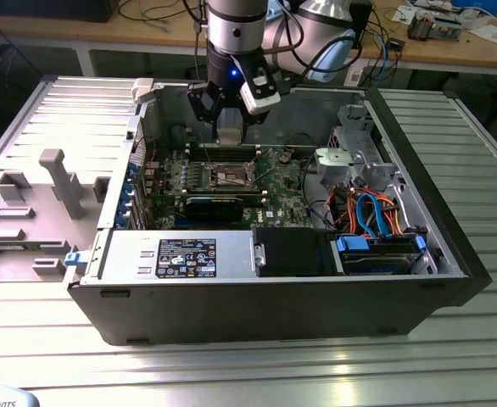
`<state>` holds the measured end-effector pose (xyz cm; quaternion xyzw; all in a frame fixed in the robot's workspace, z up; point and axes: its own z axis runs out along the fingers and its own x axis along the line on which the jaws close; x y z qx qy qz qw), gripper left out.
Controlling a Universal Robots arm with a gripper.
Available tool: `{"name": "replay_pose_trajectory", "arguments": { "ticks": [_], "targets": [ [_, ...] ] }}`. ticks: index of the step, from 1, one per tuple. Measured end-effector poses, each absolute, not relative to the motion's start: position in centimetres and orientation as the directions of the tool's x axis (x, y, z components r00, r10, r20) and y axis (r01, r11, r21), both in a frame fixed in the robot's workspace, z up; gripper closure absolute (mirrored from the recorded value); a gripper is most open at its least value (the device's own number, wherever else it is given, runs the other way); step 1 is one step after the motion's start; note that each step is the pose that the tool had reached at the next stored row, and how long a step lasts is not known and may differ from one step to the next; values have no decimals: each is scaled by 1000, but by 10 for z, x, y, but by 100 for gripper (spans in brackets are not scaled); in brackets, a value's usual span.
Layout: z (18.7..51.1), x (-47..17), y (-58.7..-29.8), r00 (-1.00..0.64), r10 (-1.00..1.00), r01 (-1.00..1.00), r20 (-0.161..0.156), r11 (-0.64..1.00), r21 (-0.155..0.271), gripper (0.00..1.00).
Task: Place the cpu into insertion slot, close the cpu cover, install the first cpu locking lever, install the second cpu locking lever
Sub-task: 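Place the cpu into insertion slot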
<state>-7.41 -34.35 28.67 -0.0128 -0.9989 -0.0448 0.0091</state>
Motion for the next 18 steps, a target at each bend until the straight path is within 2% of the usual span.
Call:
{"name": "replay_pose_trajectory", "arguments": {
  "ticks": [18],
  "targets": [
    [281,-74,-344,-1000,20,22,19,996,81,46]
  ]
}}
